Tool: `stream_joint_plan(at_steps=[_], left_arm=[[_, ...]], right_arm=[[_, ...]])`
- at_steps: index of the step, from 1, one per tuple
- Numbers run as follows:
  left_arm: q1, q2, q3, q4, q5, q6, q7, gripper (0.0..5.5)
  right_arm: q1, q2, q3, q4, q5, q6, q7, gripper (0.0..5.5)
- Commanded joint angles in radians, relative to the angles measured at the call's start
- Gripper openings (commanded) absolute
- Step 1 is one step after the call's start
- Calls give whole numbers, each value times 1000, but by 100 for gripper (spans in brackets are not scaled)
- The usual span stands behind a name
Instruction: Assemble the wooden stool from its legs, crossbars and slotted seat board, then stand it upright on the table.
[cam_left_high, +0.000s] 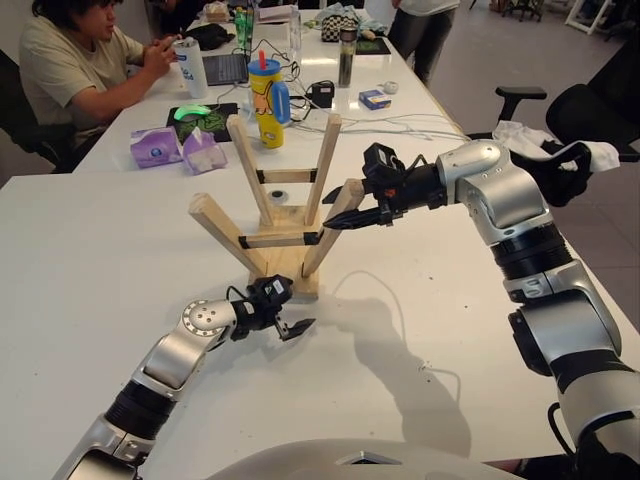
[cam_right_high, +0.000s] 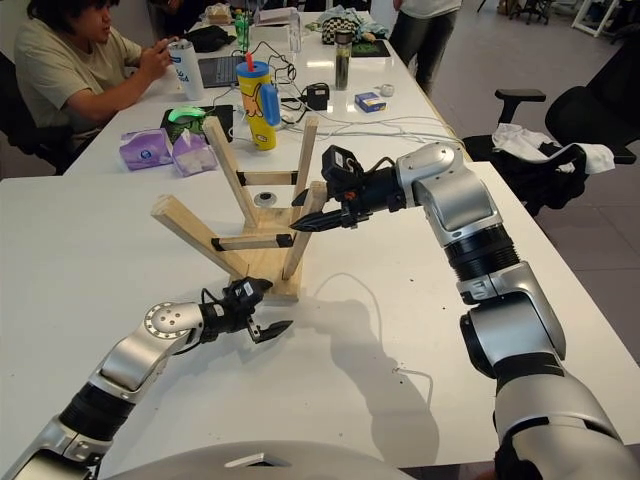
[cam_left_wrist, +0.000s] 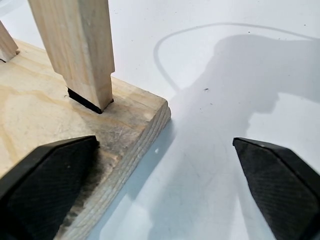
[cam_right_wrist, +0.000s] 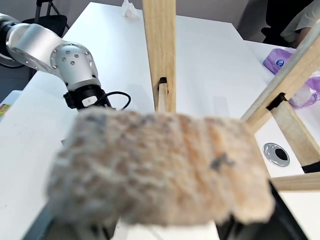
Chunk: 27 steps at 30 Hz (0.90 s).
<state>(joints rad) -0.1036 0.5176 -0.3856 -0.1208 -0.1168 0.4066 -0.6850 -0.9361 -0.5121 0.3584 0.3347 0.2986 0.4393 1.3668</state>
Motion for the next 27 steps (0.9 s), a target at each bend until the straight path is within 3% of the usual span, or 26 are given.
stream_joint_plan(at_steps=[1, 8, 14, 19, 27], left_arm=[[51, -25, -62, 96, 21, 52, -27, 503], [48, -36, -62, 112, 28, 41, -29, 503], [46, -43, -55, 127, 30, 37, -25, 503], [40, -57, -50, 151, 38, 32, -11, 503], [82, -80, 48, 113, 19, 4, 70, 503]], right_arm=[[83, 88, 148, -32, -59, 44, 32, 205], [102, 136, 159, -44, -56, 61, 11, 205], [10, 214, 52, 175, -38, 51, -53, 205], [-1, 248, 31, 268, -50, 9, -49, 205], [57, 245, 1, 258, -52, -17, -69, 205]])
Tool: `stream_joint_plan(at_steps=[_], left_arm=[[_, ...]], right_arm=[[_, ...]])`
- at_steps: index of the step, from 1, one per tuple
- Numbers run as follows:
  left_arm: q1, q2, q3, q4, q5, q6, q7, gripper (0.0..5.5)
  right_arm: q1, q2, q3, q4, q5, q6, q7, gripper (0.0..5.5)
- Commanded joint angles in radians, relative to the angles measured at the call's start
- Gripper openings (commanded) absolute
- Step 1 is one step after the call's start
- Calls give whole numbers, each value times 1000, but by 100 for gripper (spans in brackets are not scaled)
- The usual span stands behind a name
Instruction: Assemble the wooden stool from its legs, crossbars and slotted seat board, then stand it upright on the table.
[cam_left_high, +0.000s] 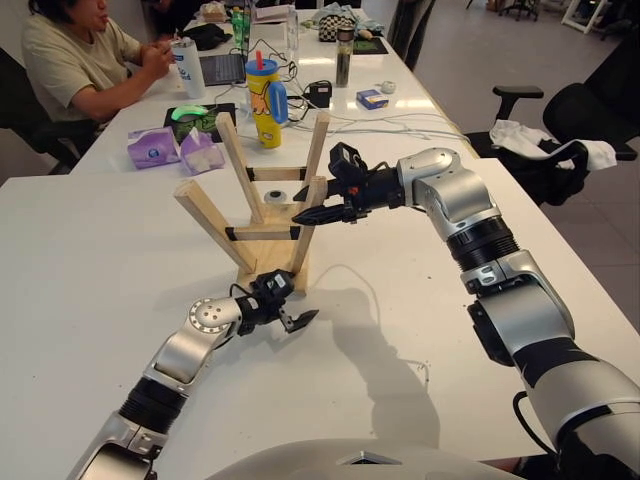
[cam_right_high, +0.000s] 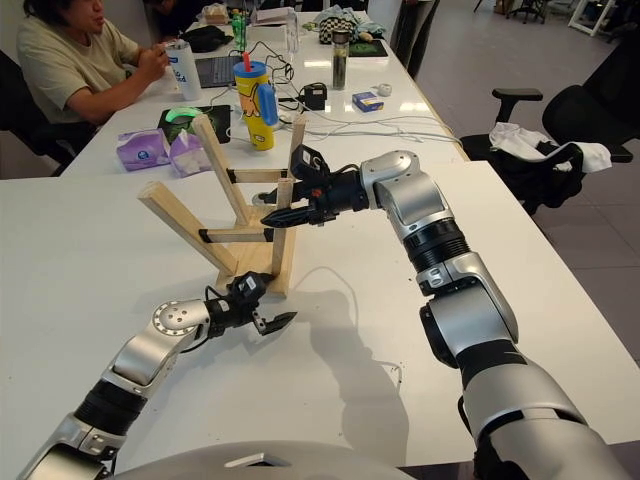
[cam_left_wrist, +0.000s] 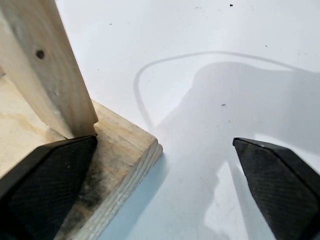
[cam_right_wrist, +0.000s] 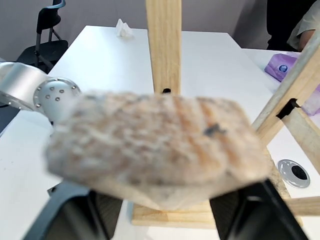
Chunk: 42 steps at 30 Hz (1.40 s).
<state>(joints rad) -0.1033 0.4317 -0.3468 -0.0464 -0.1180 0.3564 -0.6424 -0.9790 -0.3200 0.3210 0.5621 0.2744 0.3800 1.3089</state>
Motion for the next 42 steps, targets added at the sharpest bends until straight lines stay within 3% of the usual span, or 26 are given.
stream_joint_plan(at_steps=[1, 9, 20, 22, 23, 29, 35, 38, 42], left_arm=[[97, 6, 28, 18, 16, 51, 42, 503], [209, 24, 182, -104, -5, -41, 101, 503], [184, 5, 142, 48, 64, -67, 125, 503], [183, 13, 132, 59, 73, -66, 112, 480], [180, 14, 129, 68, 77, -68, 111, 474], [171, 29, 114, 111, 101, -79, 99, 474], [208, 21, 109, 115, 122, -76, 129, 474], [216, 8, 89, 106, 129, -69, 138, 474], [226, -6, 70, 84, 132, -51, 146, 474]], right_arm=[[107, 49, 36, 26, -31, 35, -16, 205], [135, 23, 30, 4, -44, 20, -20, 205], [156, 47, 19, -9, -43, 2, -56, 205], [166, 51, -6, -28, -27, 1, -81, 205], [175, 52, -16, -41, -21, -6, -91, 242], [253, 20, -97, -153, 15, 47, -178, 328], [401, -99, -130, -291, -7, 112, -218, 332], [448, -143, -207, -309, 42, 130, -226, 306], [385, -66, -414, -456, 307, 289, -303, 245]])
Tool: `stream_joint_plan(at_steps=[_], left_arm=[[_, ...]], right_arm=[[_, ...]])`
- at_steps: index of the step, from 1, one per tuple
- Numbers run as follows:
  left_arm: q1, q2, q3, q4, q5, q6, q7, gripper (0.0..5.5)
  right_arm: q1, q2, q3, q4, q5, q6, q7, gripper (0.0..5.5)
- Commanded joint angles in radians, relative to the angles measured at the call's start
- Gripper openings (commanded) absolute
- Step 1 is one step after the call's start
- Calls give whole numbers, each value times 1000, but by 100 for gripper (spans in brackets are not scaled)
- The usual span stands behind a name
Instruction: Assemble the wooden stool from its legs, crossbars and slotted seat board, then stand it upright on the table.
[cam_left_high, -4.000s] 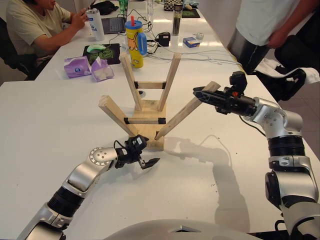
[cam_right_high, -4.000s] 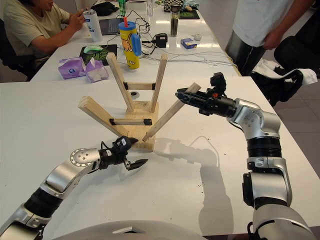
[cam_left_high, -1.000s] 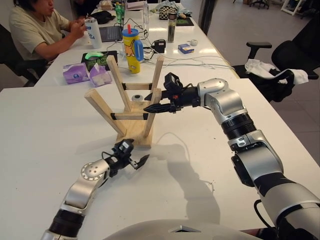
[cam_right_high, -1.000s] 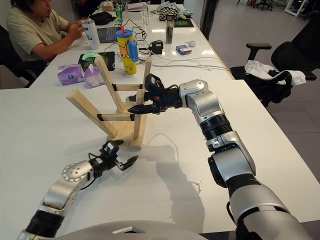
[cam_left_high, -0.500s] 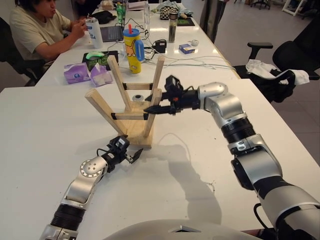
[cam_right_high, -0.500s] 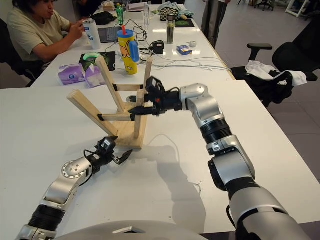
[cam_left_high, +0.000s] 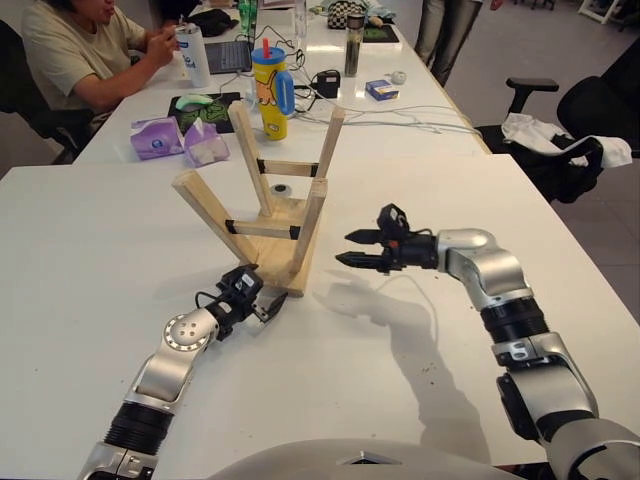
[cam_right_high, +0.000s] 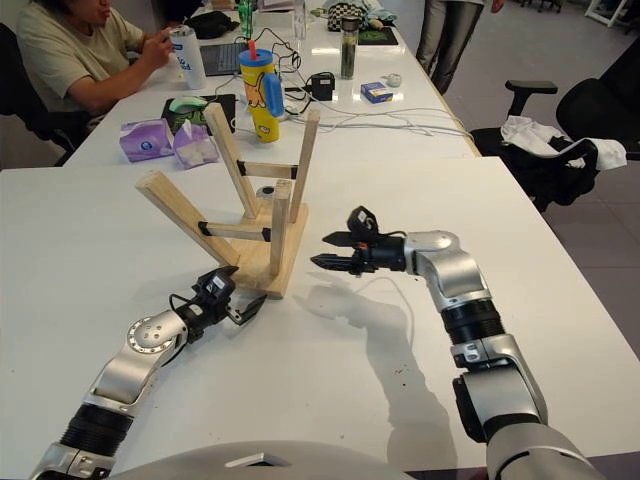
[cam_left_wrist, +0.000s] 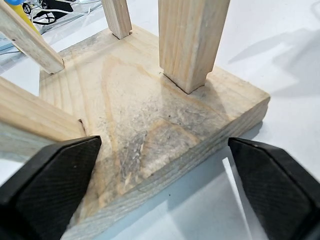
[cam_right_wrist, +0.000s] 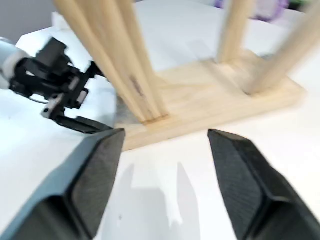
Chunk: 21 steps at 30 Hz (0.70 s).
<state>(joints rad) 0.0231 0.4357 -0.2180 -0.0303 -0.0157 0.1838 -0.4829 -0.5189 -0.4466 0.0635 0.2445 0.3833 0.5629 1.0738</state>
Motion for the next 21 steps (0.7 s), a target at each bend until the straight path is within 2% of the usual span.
stream_joint_plan(at_steps=[1, 3, 6, 9, 11, 13, 15, 16, 18, 21], left_arm=[[100, -13, -60, 68, 29, 127, -12, 474], [113, -14, -72, 74, 31, 138, -17, 474], [127, -11, -84, 82, 36, 140, -25, 474], [125, -11, -86, 88, 38, 142, -29, 474], [117, -15, -86, 93, 37, 145, -29, 474], [107, -24, -85, 100, 35, 147, -27, 474], [97, -31, -89, 104, 36, 148, -26, 474], [93, -36, -91, 104, 35, 149, -25, 474], [93, -40, -93, 104, 36, 149, -25, 474], [109, -52, -82, 106, 33, 147, -6, 474]], right_arm=[[-97, 88, -200, -191, 273, 142, -104, 225], [-158, 160, -272, -262, 418, 200, -200, 198], [-235, 282, -307, -349, 556, 214, -360, 139], [-299, 431, -275, -403, 586, 150, -514, 139], [-251, 490, -203, -372, 506, 108, -559, 139], [-111, 498, -36, -292, 339, 96, -616, 139], [13, 438, 153, -181, 159, 116, -676, 139], [64, 416, 188, -149, 112, 132, -701, 139], [102, 388, 194, -140, 71, 115, -718, 139], [8, 433, 71, -213, 187, 46, -666, 139]])
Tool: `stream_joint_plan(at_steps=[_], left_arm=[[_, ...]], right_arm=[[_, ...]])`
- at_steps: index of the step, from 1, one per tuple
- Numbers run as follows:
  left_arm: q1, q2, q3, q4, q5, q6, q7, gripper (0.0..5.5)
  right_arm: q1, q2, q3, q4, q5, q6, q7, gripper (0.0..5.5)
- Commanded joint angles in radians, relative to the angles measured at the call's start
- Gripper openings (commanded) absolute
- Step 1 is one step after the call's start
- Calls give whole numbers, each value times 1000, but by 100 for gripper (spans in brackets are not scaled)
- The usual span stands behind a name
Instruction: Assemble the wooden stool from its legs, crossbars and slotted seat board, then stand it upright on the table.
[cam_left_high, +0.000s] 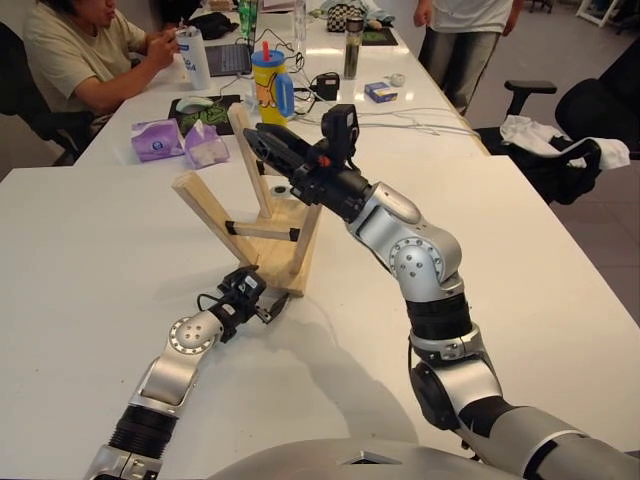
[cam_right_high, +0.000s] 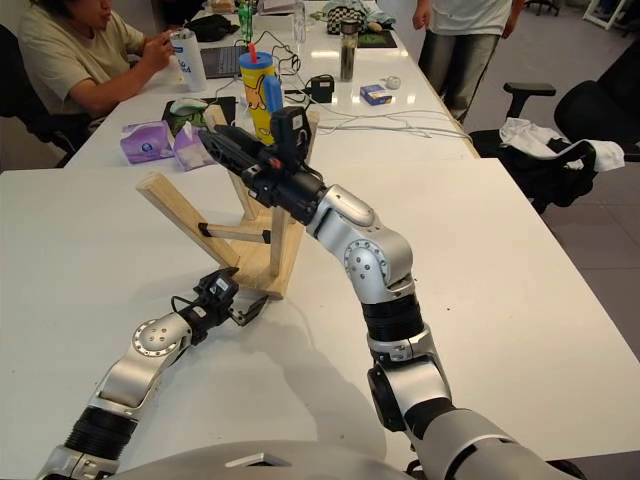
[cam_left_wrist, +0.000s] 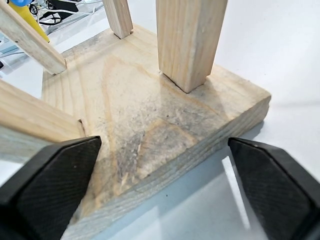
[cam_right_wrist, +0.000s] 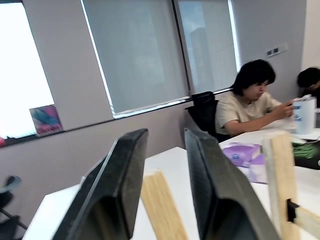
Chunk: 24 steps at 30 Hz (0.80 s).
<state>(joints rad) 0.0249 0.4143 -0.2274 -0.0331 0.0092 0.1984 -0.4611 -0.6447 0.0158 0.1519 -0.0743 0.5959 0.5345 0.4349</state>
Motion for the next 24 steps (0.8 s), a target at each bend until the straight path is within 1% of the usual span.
stream_joint_plan(at_steps=[1, 5, 6, 8, 9, 12, 14, 16, 18, 21, 23, 24], left_arm=[[110, -34, -69, 113, 9, 130, -23, 474], [103, -48, -69, 141, 16, 120, -19, 474], [91, -51, -77, 148, 20, 117, -25, 474], [72, -56, -85, 157, 24, 114, -32, 474], [64, -60, -85, 163, 25, 111, -30, 474], [50, -71, -77, 174, 27, 107, -20, 474], [45, -72, -74, 174, 29, 106, -19, 474], [40, -70, -75, 176, 32, 104, -21, 474], [36, -63, -70, 177, 32, 98, -26, 474], [47, -56, -41, 154, 22, 50, -13, 474], [59, -62, -10, 112, -1, -4, -5, 474], [60, -63, 3, 89, -12, -31, -5, 474]], right_arm=[[88, -11, -64, 84, 30, 60, -12, 139], [-93, 20, -218, 9, 217, 25, 9, 139], [-113, 20, -249, -8, 252, 26, 1, 139], [-115, 13, -270, -23, 271, 37, -8, 139], [-98, 12, -255, -12, 258, 48, -8, 139], [10, -12, -109, 123, 81, 80, -43, 139], [82, -60, 17, 233, -58, 98, -57, 139], [141, -90, 70, 274, -117, 89, -40, 139], [144, -76, 17, 233, -80, 53, -27, 139], [54, -44, -150, 165, 76, 6, 7, 139], [-23, -56, -259, 190, 164, -9, 27, 139], [-53, -74, -291, 226, 174, -23, 45, 139]])
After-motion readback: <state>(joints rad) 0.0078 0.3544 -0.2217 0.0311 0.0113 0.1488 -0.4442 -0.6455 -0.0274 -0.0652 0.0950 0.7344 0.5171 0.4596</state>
